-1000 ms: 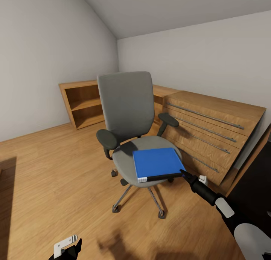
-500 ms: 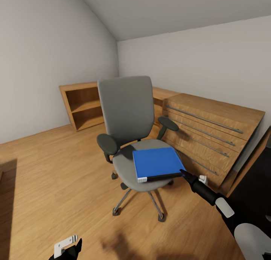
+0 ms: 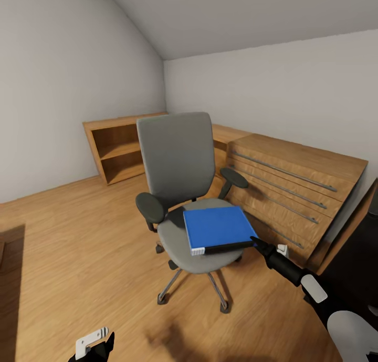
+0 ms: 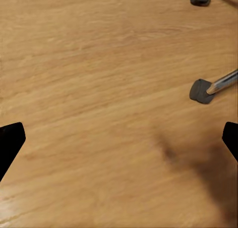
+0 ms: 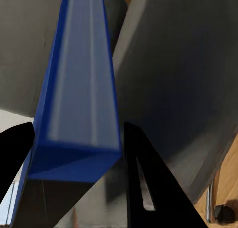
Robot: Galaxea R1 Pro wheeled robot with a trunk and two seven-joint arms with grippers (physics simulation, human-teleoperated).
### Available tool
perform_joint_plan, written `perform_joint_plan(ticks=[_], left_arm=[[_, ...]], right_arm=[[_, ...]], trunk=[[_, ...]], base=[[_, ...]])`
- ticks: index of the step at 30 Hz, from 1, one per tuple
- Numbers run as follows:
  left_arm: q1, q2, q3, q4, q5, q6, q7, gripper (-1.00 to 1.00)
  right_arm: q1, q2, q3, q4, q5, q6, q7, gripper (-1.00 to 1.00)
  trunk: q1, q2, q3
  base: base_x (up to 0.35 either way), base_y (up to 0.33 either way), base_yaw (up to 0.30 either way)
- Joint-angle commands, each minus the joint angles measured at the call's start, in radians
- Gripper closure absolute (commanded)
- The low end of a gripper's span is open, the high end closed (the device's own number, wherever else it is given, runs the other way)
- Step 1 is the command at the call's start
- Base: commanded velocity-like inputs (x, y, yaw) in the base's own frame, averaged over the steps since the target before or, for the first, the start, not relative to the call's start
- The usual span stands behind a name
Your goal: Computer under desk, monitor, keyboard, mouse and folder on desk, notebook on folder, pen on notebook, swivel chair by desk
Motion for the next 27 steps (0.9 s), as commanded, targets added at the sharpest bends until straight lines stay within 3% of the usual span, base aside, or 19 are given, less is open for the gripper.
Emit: perform_joint_plan(ticks=[1, 7, 20, 27], left_arm=[[-0.001, -0.001, 0.004, 0.0, 0.008, -0.001, -0.008, -1.0], [-0.001, -0.002, 0.004, 0.006, 0.008, -0.001, -0.008, -1.0], [-0.001, -0.001, 0.001, 0.033, 0.008, -0.001, -0.008, -1.0], [-0.001, -0.001, 0.001, 0.033, 0.008, -0.001, -0.008, -1.0]], right_arm=[[-0.001, 0.0, -0.002, 0.0, -0.005, 0.021, 0.001, 1.0], [-0.001, -0.004, -0.002, -0.028, -0.001, 0.094, -0.003, 1.0], [-0.001, -0.002, -0.001, -0.073, -0.001, 0.1, 0.003, 1.0], [-0.001, -0.001, -0.001, -0.074, -0.002, 0.1, 0.005, 1.0]], trunk=[[-0.004, 0.007, 0.002], [-0.027, 0.049, 0.021], [-0.077, 0.14, 0.062], [-0.104, 0.189, 0.09]], base=[[0.0, 0.0, 0.0], [0.0, 0.0, 0.0], [0.0, 0.0, -0.002], [0.0, 0.0, -0.128]])
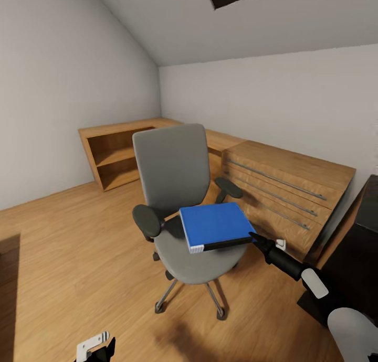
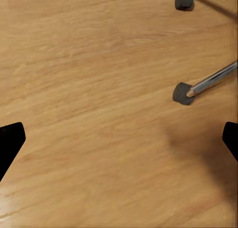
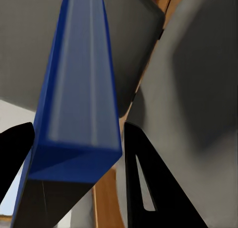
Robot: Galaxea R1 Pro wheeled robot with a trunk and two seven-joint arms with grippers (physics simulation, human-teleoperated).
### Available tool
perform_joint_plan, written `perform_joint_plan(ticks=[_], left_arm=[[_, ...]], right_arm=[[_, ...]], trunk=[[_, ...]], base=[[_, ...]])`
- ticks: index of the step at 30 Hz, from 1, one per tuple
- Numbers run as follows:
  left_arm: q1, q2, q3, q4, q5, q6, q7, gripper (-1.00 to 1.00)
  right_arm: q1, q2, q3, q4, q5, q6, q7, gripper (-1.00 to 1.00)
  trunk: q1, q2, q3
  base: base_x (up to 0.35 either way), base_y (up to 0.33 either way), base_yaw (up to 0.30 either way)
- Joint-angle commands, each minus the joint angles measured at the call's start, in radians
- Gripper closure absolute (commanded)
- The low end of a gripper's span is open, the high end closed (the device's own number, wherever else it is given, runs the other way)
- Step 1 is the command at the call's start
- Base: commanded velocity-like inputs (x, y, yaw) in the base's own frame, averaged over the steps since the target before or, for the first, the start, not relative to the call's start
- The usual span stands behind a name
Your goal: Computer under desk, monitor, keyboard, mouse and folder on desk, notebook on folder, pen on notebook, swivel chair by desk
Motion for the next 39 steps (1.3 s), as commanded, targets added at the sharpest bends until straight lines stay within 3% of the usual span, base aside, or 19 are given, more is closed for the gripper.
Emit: perform_joint_plan(ticks=[1, 16, 24, 39], left_arm=[[-0.001, -0.001, 0.005, 0.0, 0.008, -0.001, -0.008, -1.0], [0.0, -0.001, 0.005, 0.0, 0.008, -0.001, -0.008, -1.0], [0.0, 0.001, 0.013, 0.016, 0.011, -0.003, -0.008, -1.0], [-0.001, 0.002, 0.014, 0.066, 0.01, -0.006, -0.01, -1.0]], right_arm=[[-0.001, 0.001, -0.002, 0.001, -0.003, 0.006, 0.001, 1.0], [-0.001, 0.002, -0.002, 0.001, -0.004, 0.007, 0.001, 1.0], [-0.001, 0.002, -0.002, 0.001, -0.004, 0.006, 0.002, 1.0], [-0.001, 0.002, -0.002, 0.002, -0.004, 0.006, 0.002, 1.0]], trunk=[[-0.004, 0.007, 0.003], [-0.062, 0.112, 0.055], [-0.062, 0.112, 0.061], [-0.062, 0.112, 0.062]], base=[[0.0, 0.0, -0.171], [0.0, 0.0, -0.048], [-0.048, 0.0, -0.047], [-0.298, 0.0, -0.008]])
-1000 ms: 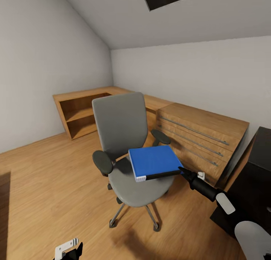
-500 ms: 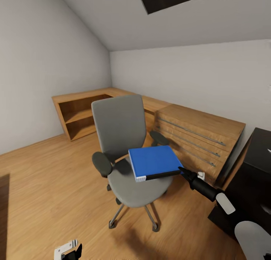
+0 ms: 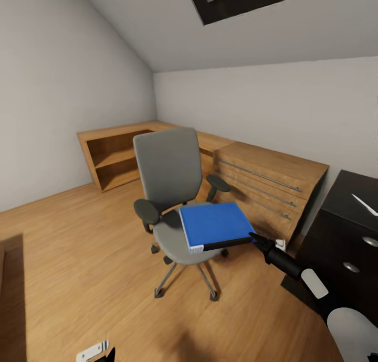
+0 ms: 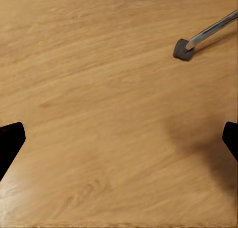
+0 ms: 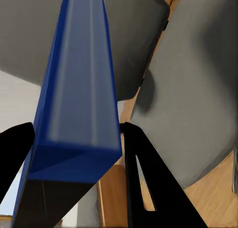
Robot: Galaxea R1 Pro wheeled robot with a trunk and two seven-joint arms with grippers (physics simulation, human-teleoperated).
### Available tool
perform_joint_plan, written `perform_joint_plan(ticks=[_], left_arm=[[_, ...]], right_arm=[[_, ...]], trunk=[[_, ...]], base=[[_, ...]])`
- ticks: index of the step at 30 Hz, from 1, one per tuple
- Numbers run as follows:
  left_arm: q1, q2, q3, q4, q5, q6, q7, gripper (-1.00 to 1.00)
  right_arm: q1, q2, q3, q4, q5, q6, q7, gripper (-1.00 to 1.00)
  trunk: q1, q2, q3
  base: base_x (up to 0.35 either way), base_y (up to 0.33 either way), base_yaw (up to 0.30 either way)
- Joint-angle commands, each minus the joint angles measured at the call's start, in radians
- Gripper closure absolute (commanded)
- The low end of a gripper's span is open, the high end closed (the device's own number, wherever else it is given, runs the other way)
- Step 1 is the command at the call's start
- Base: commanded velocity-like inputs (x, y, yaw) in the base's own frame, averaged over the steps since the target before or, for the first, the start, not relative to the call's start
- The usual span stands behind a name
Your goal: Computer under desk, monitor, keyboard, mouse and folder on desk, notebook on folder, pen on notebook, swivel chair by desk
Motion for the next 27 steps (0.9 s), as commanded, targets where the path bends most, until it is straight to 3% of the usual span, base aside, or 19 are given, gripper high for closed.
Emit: perform_joint_plan(ticks=[1, 23, 27], left_arm=[[-0.001, -0.001, 0.004, 0.004, 0.008, -0.001, -0.009, -1.0], [-0.001, -0.001, 0.001, 0.051, 0.007, -0.002, -0.006, -1.0], [-0.001, -0.002, 0.003, 0.054, 0.005, -0.043, -0.005, -1.0]], right_arm=[[-0.001, 0.0, -0.002, 0.0, -0.005, 0.007, 0.001, 1.0], [-0.001, -0.004, -0.004, -0.001, -0.006, 0.008, 0.001, 1.0], [-0.001, -0.005, -0.005, -0.001, -0.005, 0.008, 0.001, 1.0]], trunk=[[-0.001, 0.0, -0.001], [-0.077, 0.14, 0.062], [-0.093, 0.168, 0.074]], base=[[-0.152, 0.0, 0.0], [-0.009, 0.0, 0.0], [0.0, 0.0, 0.0]])
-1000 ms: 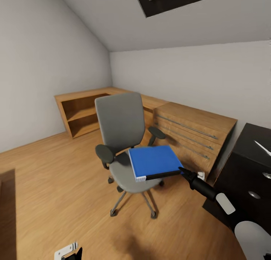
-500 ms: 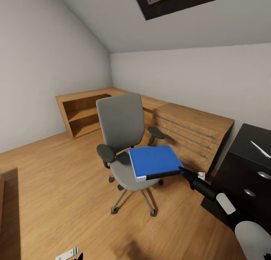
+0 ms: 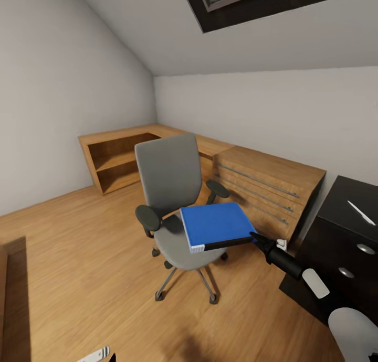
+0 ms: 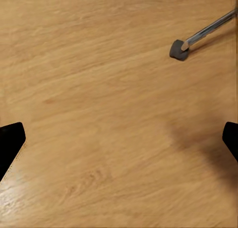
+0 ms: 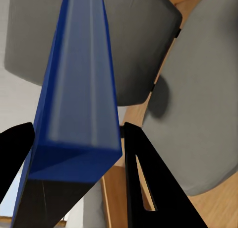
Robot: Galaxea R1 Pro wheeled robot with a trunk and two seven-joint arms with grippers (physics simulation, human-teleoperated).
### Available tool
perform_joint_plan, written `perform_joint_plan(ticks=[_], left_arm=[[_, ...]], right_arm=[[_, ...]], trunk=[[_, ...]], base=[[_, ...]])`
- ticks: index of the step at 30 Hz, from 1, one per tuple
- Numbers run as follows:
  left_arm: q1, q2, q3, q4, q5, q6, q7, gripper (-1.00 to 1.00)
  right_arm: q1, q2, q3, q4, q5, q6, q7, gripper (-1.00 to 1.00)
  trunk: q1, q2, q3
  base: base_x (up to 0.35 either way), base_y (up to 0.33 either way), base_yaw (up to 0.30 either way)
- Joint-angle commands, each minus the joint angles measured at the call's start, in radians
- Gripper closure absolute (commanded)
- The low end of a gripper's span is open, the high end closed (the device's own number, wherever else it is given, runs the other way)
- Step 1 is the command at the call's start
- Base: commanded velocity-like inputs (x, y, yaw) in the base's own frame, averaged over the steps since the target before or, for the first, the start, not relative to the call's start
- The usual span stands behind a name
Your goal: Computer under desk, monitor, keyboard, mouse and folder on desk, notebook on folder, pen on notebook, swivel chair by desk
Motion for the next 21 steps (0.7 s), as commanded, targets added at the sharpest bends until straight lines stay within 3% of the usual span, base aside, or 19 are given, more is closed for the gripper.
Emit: perform_joint_plan(ticks=[1, 5, 8, 13, 21], left_arm=[[-0.001, -0.001, 0.005, 0.01, 0.008, -0.03, -0.008, -1.0], [-0.001, 0.002, 0.004, 0.151, 0.006, -0.213, -0.008, -1.0], [-0.001, 0.003, 0.004, 0.195, 0.006, -0.272, -0.009, -1.0], [-0.001, 0.003, 0.001, 0.228, 0.006, -0.301, -0.009, -1.0], [-0.001, 0.003, 0.001, 0.237, 0.007, -0.302, -0.009, -1.0]], right_arm=[[-0.001, 0.0, -0.002, 0.001, -0.003, 0.006, 0.001, 1.0], [-0.001, 0.0, -0.002, -0.004, -0.004, 0.007, 0.001, 1.0], [-0.001, -0.001, -0.002, -0.005, -0.004, 0.007, 0.001, 1.0], [-0.001, -0.001, -0.002, -0.005, -0.004, 0.008, 0.001, 1.0], [-0.001, -0.008, -0.002, -0.005, -0.004, 0.009, 0.003, 1.0]], trunk=[[-0.004, 0.007, 0.002], [-0.019, 0.035, 0.015], [-0.031, 0.056, 0.024], [-0.05, 0.091, 0.04], [-0.081, 0.147, 0.065]], base=[[0.0, 0.0, 0.0], [0.0, 0.0, -0.037], [0.0, 0.0, -0.18], [0.0, 0.0, -0.212], [0.0, 0.0, -0.028]])
